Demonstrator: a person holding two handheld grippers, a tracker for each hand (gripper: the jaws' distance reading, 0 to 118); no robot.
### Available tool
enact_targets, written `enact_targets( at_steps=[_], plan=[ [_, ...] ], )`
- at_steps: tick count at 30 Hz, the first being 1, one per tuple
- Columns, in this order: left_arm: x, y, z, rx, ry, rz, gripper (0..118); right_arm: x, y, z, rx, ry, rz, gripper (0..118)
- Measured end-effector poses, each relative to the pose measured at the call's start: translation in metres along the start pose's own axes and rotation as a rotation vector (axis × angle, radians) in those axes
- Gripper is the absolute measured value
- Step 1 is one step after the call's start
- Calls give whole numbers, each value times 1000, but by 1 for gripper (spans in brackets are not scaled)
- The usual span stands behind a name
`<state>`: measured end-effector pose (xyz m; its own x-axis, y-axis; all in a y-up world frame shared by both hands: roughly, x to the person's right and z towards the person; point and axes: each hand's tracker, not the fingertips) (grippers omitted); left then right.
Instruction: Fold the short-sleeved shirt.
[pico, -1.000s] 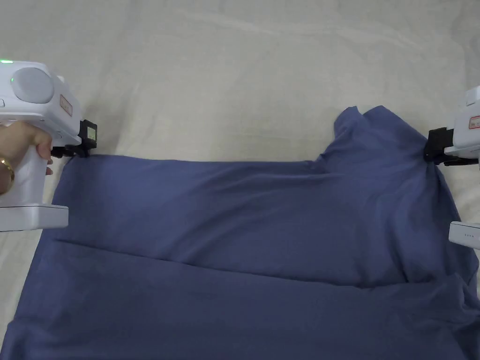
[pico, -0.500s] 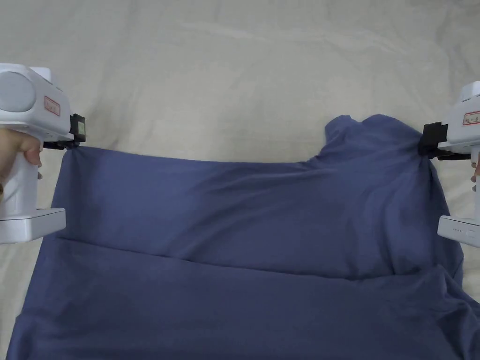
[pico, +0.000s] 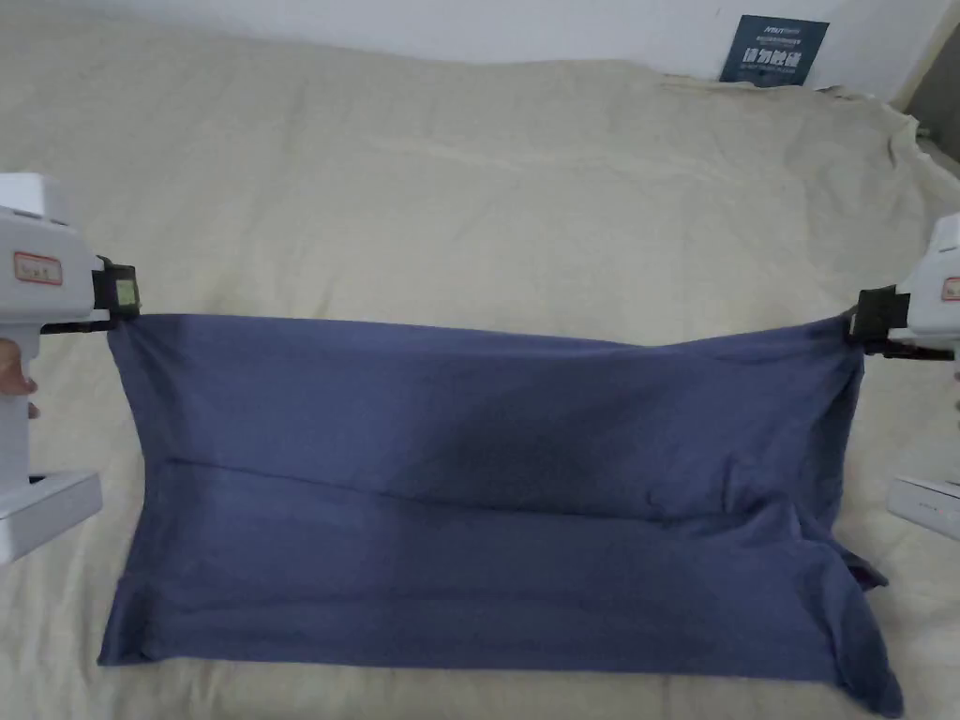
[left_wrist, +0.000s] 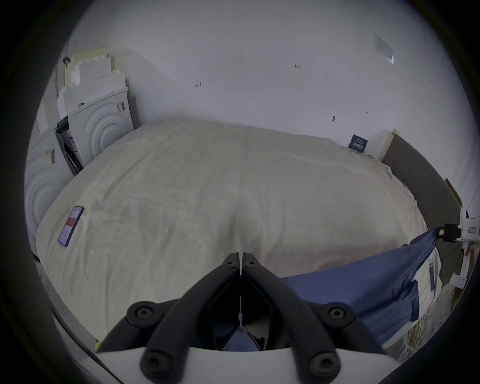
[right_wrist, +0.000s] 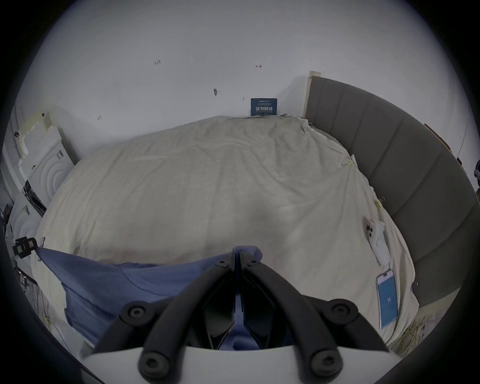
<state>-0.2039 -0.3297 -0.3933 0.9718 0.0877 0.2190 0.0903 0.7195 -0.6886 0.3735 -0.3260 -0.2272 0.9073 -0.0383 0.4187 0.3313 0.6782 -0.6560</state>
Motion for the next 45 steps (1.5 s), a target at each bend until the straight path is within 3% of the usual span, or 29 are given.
enact_targets(
  at_steps=[9, 23, 32, 33, 34, 35, 36, 37, 38, 39, 45],
  plan=[
    [-14, -76, 29, -32, -13, 70, 0, 25, -85, 44, -38, 26, -55, 1],
    [-10, -197, -4, -266, 119, 81, 0, 32, -203, -2, -277, -78, -101, 1],
    [-1, -195, -2, -261, 150, 46, 0, 21, -205, -10, -315, -120, -23, 1],
    [-1, -195, -1, -255, 150, 50, 3, 21, -205, -9, -314, -120, -12, 2],
    [-3, -194, 2, -246, 154, 59, 16, 20, -205, -7, -306, -119, -1, 7],
    [-5, -191, 6, -238, 148, 73, 36, 21, -204, -4, -304, -108, 3, 20],
    [-7, -187, 9, -233, 147, 84, 61, 21, -202, 1, -304, -109, 12, 50],
    [-11, -182, 14, -218, 141, 93, 84, 21, -199, 6, -302, -123, 28, 90],
    [-13, -176, 19, -203, 132, 96, 110, 22, -195, 10, -309, -138, 54, 108],
    [-15, -168, 24, -179, 130, 103, 118, 24, -191, 15, -307, -144, 72, 113],
    [-9, -106, 73, 19, -39, 168, 118, 22, -137, 70, -85, -157, 125, 113]
  ],
)
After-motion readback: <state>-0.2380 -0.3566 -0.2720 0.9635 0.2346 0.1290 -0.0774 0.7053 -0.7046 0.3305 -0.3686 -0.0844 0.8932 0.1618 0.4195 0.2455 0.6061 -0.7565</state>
